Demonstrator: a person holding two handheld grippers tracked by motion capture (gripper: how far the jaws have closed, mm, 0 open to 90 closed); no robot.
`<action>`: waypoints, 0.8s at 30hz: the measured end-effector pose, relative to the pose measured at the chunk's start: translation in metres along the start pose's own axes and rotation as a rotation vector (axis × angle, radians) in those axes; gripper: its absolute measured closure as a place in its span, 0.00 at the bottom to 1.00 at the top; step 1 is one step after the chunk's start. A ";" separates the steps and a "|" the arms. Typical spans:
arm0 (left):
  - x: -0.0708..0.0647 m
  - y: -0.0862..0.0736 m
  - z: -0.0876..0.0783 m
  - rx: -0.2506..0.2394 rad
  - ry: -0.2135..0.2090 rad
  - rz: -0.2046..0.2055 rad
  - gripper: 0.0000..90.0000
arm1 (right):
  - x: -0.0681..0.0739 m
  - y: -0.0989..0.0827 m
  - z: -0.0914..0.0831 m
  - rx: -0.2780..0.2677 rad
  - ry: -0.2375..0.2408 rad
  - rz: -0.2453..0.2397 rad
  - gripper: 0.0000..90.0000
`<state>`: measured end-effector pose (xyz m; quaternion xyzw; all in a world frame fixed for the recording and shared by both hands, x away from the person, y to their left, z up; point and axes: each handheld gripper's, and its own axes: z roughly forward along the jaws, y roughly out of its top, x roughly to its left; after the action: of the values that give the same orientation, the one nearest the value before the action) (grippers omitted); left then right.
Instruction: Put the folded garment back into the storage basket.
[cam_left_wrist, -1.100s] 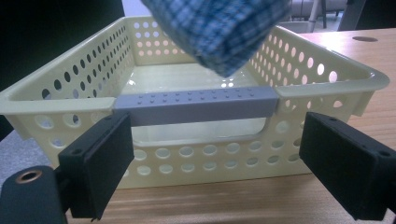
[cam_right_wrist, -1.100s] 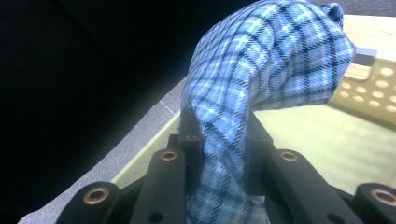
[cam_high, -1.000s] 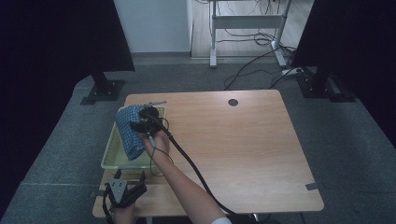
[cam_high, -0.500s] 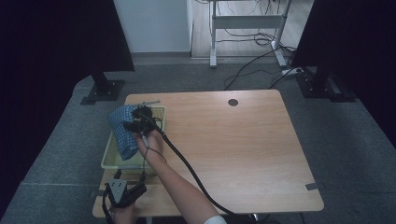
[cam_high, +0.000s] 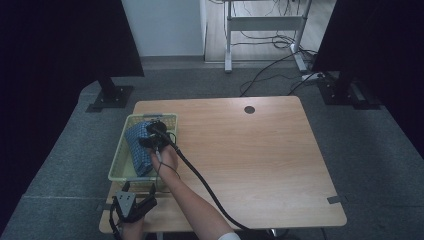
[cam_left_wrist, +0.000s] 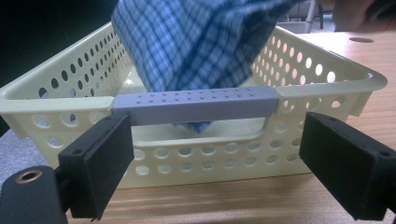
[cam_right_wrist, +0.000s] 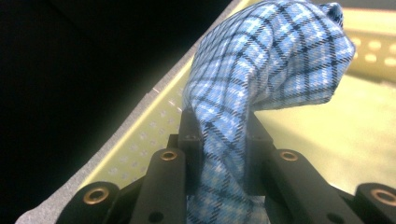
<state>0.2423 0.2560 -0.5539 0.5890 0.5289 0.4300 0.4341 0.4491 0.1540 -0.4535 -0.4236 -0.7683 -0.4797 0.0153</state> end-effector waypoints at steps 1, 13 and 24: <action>0.000 0.000 0.000 0.000 0.000 0.000 0.11 | -0.001 -0.002 0.002 0.004 -0.005 0.005 0.83; 0.000 0.000 0.000 0.001 0.000 0.000 0.11 | -0.005 -0.013 0.020 0.106 -0.046 -0.015 0.67; 0.000 0.000 0.000 0.004 0.005 0.001 0.11 | -0.010 -0.010 0.004 0.091 -0.123 -0.050 0.49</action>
<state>0.2427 0.2555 -0.5539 0.5890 0.5305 0.4308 0.4314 0.4498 0.1488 -0.4670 -0.4317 -0.7992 -0.4175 -0.0245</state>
